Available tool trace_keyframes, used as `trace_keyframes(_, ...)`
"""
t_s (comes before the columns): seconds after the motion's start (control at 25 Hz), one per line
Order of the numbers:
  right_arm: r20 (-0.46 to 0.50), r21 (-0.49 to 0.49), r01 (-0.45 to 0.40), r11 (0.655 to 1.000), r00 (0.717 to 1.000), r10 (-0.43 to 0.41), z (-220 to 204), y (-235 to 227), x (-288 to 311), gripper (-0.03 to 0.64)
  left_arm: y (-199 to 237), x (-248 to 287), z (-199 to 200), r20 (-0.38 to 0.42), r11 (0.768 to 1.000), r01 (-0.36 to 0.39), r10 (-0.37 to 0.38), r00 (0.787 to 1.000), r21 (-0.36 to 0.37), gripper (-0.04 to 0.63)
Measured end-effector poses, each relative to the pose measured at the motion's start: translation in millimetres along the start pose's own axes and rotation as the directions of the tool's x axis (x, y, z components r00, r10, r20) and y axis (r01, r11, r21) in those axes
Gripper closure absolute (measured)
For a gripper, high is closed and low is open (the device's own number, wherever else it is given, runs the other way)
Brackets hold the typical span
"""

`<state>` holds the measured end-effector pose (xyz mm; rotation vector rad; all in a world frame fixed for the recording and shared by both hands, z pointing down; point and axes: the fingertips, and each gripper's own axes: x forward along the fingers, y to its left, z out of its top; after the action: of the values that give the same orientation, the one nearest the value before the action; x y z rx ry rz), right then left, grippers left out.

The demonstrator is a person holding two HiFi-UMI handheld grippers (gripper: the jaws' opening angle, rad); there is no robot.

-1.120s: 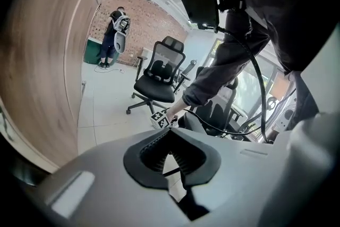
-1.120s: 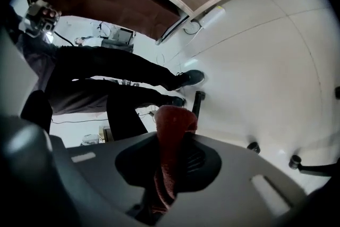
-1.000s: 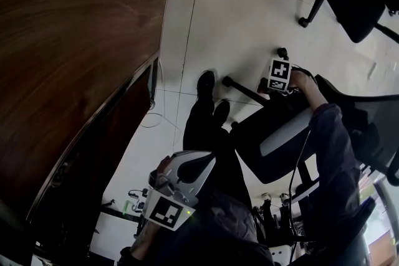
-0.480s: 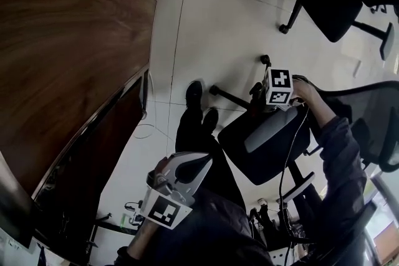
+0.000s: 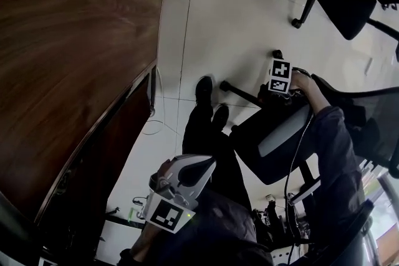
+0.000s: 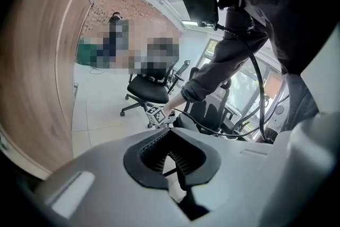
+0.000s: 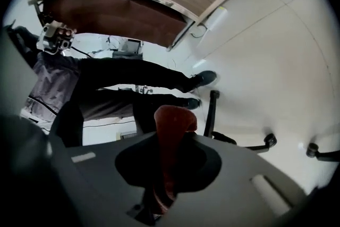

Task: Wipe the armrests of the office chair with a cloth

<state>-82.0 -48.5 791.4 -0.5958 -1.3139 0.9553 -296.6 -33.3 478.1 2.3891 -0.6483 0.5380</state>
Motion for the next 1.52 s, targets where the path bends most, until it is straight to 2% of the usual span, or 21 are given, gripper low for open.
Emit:
trace_keyframes(0.16,-0.025,0.052,0.070,0.996,0.997,-0.069,-3.9,-37.9,15.4,0.563,13.1,-2.3,-10.9,-0.021,1.000,-0.012,0.012,1.000,-0.009,0.580)
trace_keyframes(0.28,-0.023,0.068,0.096,0.993,0.995,-0.094,-3.9,-46.4,23.4,0.563,14.5,-1.9,-20.4,-0.035,1.000,-0.008,0.008,0.999,-0.013,0.580)
trace_keyframes(0.44,-0.005,0.049,0.065,0.997,0.998,-0.064,-2.6,-22.6,13.6,0.564,4.0,-1.6,-13.5,-0.032,1.000,0.018,-0.018,0.999,0.005,0.579)
trace_keyframes(0.68,0.032,-0.052,0.022,0.998,0.999,-0.021,-0.3,45.9,-35.8,0.565,-9.8,-4.7,24.9,0.011,0.996,0.057,-0.058,0.998,0.064,0.580)
trace_keyframes(0.84,0.165,-0.073,0.043,0.996,0.986,-0.031,11.5,83.7,-72.5,0.565,-17.0,-10.2,44.0,0.026,0.992,0.076,-0.079,0.997,0.104,0.580)
trace_keyframes(0.92,0.295,-0.057,0.061,0.997,0.955,-0.041,15.8,103.2,-102.4,0.565,-20.6,-13.2,56.4,0.036,0.987,0.081,-0.087,0.996,0.138,0.580)
trace_keyframes(0.96,0.386,-0.042,0.064,0.997,0.921,-0.043,18.1,115.0,-122.3,0.563,-22.4,-14.6,62.4,0.040,0.984,0.085,-0.093,0.995,0.159,0.580)
trace_keyframes(1.0,0.491,-0.023,0.065,0.998,0.870,-0.046,19.5,128.3,-144.0,0.563,-24.8,-15.6,67.6,0.041,0.979,0.092,-0.101,0.994,0.180,0.579)
trace_keyframes(1.04,0.597,-0.004,0.066,0.998,0.801,-0.051,18.6,143.8,-165.6,0.563,-28.9,-16.5,72.1,0.038,0.975,0.103,-0.112,0.993,0.198,0.580)
trace_keyframes(1.08,0.694,0.012,0.067,0.998,0.717,-0.056,14.8,162.2,-185.5,0.564,-35.5,-17.4,76.1,0.035,0.971,0.114,-0.124,0.992,0.211,0.580)
trace_keyframes(1.16,0.846,0.033,0.079,0.996,0.528,-0.070,-0.8,206.5,-219.3,0.563,-55.1,-19.0,84.4,0.037,0.965,0.135,-0.147,0.989,0.226,0.580)
trace_keyframes(1.24,0.942,0.061,0.105,0.993,0.322,-0.092,-24.7,256.2,-246.3,0.563,-78.1,-18.8,97.9,0.037,0.950,0.157,-0.173,0.984,0.270,0.580)
trace_keyframes(1.28,0.971,0.084,0.116,0.990,0.213,-0.108,-39.2,280.0,-258.1,0.563,-87.5,-16.7,108.1,0.036,0.936,0.174,-0.194,0.980,0.307,0.580)
trace_keyframes(1.36,0.987,0.159,0.120,0.980,-0.022,-0.157,-67.9,318.5,-282.6,0.563,-93.5,-7.2,134.0,0.035,0.893,0.232,-0.265,0.964,0.386,0.580)
trace_keyframes(1.44,0.935,0.270,0.090,0.959,-0.262,-0.238,-90.9,347.1,-303.8,0.563,-86.3,2.9,160.4,0.036,0.838,0.309,-0.363,0.931,0.449,0.580)
trace_keyframes(1.48,0.885,0.327,0.065,0.943,-0.371,-0.281,-102.6,362.0,-309.6,0.563,-86.2,5.2,171.7,0.039,0.814,0.341,-0.405,0.914,0.471,0.580)
trace_keyframes(1.52,0.825,0.380,0.039,0.924,-0.466,-0.319,-116.4,379.8,-311.4,0.563,-92.7,4.9,181.2,0.043,0.793,0.364,-0.438,0.898,0.488,0.580)
